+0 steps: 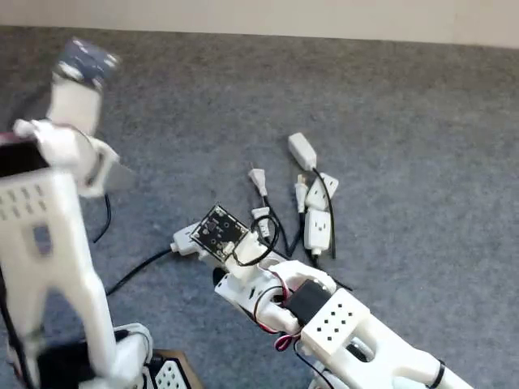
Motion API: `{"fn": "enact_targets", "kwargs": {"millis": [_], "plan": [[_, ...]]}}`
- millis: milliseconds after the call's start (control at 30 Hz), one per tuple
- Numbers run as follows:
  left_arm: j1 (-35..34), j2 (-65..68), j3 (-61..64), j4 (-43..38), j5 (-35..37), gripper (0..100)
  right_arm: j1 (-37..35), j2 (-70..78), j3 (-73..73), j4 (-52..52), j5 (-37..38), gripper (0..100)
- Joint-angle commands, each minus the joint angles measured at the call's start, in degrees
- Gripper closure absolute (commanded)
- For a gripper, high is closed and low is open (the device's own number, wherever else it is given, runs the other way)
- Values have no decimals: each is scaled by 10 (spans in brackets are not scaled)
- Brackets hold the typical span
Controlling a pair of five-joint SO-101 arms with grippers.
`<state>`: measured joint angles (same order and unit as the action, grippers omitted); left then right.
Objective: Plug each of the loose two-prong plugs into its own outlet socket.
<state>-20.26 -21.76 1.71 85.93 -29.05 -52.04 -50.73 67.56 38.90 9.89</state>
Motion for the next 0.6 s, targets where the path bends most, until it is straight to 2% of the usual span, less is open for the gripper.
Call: {"fn": "enact_targets", "kwargs": {"millis": [0, 100, 267, 433, 567], "plan": [[51, -226, 320, -175, -1, 639, -3, -13, 22, -40, -6, 993], [84, -350, 443, -220, 4, 639, -3, -12, 25, -43, -6, 993], [140, -508, 528, -222, 64, 638, -22, -7, 30, -43, -8, 993], [193, -598, 590, -224, 129, 638, -39, -7, 30, -41, -19, 993], [225, -640, 625, -222, 144, 638, -37, -7, 28, -38, -21, 993]]}}
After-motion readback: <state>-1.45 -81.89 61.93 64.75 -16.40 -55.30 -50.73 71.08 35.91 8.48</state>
